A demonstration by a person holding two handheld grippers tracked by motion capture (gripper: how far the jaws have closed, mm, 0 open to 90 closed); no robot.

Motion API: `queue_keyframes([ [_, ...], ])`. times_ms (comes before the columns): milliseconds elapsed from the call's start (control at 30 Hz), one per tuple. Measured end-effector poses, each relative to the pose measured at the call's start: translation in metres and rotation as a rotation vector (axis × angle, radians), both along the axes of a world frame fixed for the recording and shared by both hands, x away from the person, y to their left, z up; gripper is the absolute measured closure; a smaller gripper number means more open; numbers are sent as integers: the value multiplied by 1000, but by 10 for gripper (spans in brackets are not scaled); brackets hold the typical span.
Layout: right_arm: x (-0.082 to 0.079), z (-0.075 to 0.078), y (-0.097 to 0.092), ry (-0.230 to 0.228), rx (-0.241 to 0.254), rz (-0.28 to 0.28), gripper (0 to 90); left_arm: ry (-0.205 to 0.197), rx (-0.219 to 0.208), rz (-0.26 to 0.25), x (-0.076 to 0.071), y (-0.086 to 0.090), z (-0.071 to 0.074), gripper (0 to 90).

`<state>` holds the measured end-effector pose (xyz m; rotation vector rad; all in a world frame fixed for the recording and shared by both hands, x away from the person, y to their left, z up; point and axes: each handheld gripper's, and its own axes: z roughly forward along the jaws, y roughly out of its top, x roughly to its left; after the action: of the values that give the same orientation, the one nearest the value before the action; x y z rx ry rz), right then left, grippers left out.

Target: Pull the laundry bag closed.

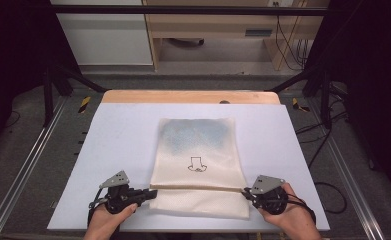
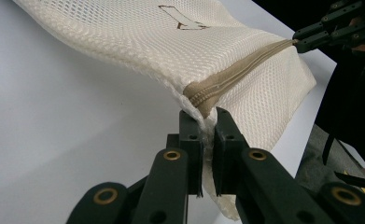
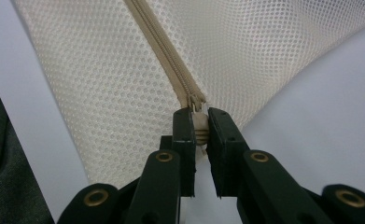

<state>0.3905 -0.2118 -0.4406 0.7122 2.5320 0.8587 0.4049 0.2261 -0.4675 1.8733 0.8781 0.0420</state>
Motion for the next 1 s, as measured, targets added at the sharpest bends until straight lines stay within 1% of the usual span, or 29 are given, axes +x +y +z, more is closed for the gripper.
queue_keyframes([
  [300, -1, 0, -2, -2, 8, -5, 819, -5, 0, -3, 0, -1, 0, 841],
  [433, -2, 0, -2, -3, 4, -8, 819, -1, 2, -4, -1, -1, 0, 840],
  [533, -3, -1, -3, -3, 3, -8, 819, 1, 11, -3, -1, -2, 0, 839],
  [600, -3, -3, -1, 7, 1, -11, 818, 9, 16, 1, -1, -2, -2, 831],
  [667, -4, -6, 1, 13, 0, -7, 815, 7, 19, 11, 0, 0, -2, 814],
  [700, -3, -7, 2, 16, 4, 4, 813, 10, 15, 15, -1, 0, -2, 798],
  [733, -3, -8, 3, 24, 5, 1, 798, 8, 17, 23, -1, 0, -1, 759],
  [767, -3, -9, 3, 30, 8, -3, 768, 3, 20, 31, -1, 0, -1, 721],
  [833, -3, -10, 3, 27, 13, -5, 720, -10, 18, 49, -3, 1, 2, 651],
  [900, -3, -9, 3, 26, 32, -5, 638, -20, 25, 68, -4, 2, 4, 535],
  [1000, -2, -6, 3, 10, 56, -24, 501, -61, 29, 97, -8, 4, 10, 425],
])
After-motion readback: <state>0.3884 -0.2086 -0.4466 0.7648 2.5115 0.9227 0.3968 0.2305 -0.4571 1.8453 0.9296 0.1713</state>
